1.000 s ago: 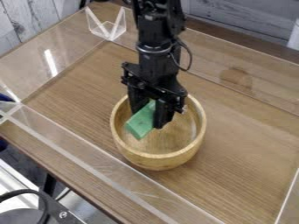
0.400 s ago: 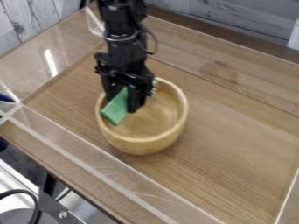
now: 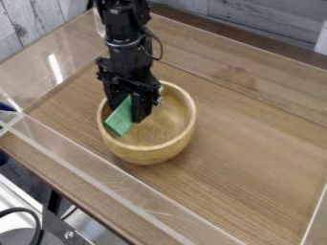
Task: Remove the green block from inside the brown bowl and put it on the table
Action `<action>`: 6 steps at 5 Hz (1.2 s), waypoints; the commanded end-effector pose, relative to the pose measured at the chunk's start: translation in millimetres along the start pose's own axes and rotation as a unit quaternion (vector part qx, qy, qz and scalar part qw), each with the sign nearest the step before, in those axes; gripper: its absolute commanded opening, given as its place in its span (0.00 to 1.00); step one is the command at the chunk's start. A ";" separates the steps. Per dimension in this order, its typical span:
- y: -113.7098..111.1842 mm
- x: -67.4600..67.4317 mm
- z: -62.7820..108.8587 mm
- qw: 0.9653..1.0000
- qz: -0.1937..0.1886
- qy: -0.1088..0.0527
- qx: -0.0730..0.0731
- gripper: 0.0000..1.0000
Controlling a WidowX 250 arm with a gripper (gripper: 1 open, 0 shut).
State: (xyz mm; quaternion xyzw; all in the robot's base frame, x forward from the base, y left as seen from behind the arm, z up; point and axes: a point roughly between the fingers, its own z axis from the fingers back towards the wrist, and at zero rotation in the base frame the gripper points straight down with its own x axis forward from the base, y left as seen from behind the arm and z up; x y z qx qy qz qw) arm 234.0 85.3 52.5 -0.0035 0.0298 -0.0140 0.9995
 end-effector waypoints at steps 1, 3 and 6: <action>3.3 2.7 6.4 1.000 0.002 -0.015 0.007 0.00; -0.5 0.9 6.0 1.000 -0.002 -0.015 0.005 0.00; -6.7 -0.7 10.1 1.000 -0.004 -0.018 -0.002 0.00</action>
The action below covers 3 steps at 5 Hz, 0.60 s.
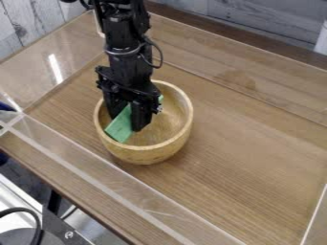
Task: Remove the green block from inside the brown bowl and put it on the table
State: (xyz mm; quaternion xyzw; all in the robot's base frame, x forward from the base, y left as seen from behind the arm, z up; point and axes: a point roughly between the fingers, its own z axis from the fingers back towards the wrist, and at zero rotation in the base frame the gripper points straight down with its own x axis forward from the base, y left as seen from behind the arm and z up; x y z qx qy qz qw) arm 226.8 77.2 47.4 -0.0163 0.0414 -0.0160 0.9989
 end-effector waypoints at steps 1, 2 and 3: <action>-0.7 5.1 18.2 0.999 -0.002 -0.031 0.008 0.00; -2.5 4.8 20.3 0.999 -0.003 -0.032 0.006 0.00; -4.6 4.4 21.8 0.999 -0.004 -0.033 0.004 0.00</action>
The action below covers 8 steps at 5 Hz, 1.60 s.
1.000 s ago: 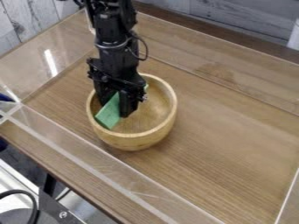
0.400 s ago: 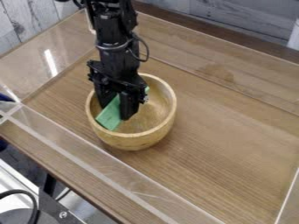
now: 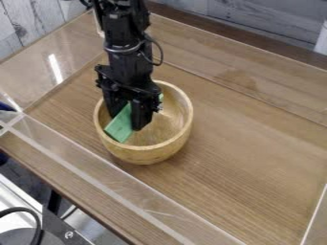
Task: Remove the green block from inside the brown bowl and put it on the table
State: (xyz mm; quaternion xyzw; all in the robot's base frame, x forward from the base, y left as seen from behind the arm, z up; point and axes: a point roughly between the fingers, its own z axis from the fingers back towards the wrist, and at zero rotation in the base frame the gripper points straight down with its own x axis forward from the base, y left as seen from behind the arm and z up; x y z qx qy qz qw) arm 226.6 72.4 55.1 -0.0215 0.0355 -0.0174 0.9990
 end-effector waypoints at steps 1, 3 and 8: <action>-1.7 5.1 15.8 1.000 -0.004 -0.028 0.007 0.00; -7.6 4.0 16.2 1.000 -0.010 -0.027 0.004 0.00; -16.4 5.6 32.7 0.999 -0.008 -0.030 -0.005 0.00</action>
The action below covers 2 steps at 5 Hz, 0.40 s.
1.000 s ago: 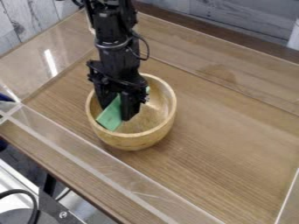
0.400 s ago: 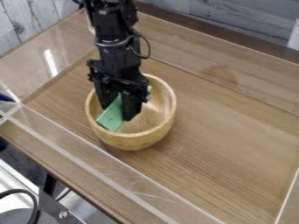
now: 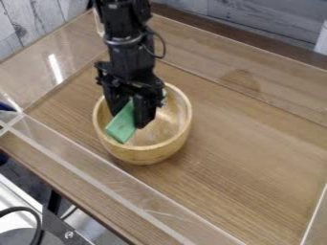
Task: Remove the green block from inside the brown bowl and put it on the table
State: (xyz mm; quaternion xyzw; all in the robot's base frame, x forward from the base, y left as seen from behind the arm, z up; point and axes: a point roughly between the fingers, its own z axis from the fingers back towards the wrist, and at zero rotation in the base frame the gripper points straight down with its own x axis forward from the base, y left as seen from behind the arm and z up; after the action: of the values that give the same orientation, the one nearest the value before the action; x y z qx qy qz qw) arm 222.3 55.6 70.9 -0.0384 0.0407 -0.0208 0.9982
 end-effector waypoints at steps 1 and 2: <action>-6.8 17.0 28.6 0.999 -0.005 -0.044 0.006 0.00; -27.9 28.5 34.6 0.999 -0.011 -0.050 0.000 0.00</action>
State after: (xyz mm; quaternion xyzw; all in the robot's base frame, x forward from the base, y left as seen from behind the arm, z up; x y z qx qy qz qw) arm 242.9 26.3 87.3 -0.0456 0.0254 -0.0335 0.9981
